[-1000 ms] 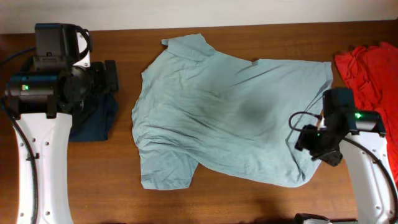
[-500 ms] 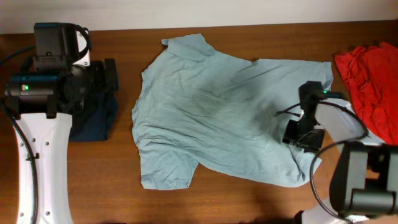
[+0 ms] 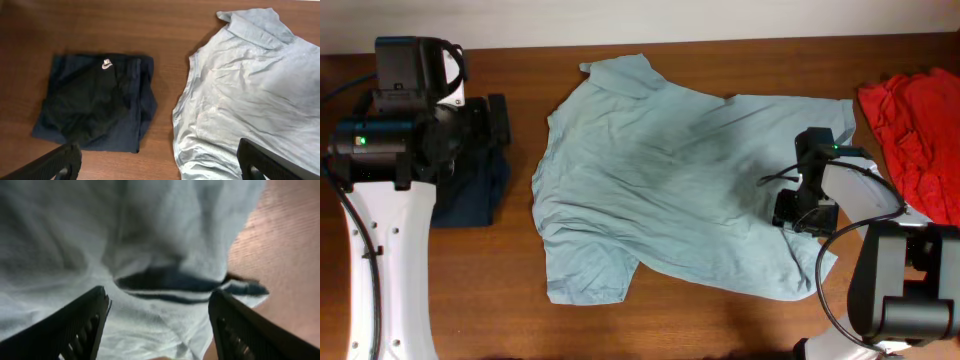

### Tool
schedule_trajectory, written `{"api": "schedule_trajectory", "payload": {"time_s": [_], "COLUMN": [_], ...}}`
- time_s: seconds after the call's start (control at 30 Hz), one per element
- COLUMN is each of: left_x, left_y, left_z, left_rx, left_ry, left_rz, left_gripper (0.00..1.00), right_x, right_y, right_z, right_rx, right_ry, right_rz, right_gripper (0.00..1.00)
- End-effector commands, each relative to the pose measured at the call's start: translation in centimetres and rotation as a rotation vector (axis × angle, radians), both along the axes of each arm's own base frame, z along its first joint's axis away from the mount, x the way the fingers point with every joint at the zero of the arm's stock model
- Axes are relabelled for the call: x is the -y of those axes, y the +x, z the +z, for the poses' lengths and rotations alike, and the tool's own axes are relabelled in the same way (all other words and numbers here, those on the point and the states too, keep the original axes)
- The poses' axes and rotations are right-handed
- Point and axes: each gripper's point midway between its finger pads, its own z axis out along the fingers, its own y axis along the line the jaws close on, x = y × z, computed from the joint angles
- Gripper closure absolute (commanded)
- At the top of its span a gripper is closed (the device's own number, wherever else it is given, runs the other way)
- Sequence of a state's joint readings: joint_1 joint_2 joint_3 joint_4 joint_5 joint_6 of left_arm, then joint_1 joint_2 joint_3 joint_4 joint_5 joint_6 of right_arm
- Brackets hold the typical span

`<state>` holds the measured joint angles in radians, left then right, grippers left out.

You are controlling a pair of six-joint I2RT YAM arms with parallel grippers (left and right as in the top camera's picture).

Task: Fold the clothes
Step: 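Grasp the shirt's lower-right hem with the right gripper and pull right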

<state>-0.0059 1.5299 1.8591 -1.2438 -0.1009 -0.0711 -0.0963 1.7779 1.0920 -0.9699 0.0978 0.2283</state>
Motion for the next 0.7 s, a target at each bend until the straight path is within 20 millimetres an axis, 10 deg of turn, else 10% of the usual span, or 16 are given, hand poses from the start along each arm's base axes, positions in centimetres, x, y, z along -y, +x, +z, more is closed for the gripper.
{"api": "schedule_trajectory", "payload": {"time_s": [0.0, 0.27, 0.47, 0.67], "left_x": [0.1, 0.1, 0.1, 0.1], "left_y": [0.1, 0.1, 0.0, 0.0], "left_z": [0.2, 0.1, 0.1, 0.1], "left_rx": [0.006, 0.002, 0.0, -0.001], "left_ry": [-0.001, -0.001, -0.001, -0.001], "left_rz": [-0.014, -0.014, -0.015, -0.014], "left_gripper": [0.01, 0.01, 0.01, 0.01], "right_x": [-0.6, -1.3, -0.1, 3.7], "right_y": [-0.4, -1.3, -2.0, -4.2], "right_z": [-0.4, -1.7, -1.3, 3.0], "right_rx": [-0.015, -0.021, -0.047, -0.037], "right_ry": [0.032, 0.066, -0.006, -0.233], "right_rz": [0.044, 0.037, -0.006, -0.291], "right_gripper": [0.34, 0.48, 0.96, 0.96]}}
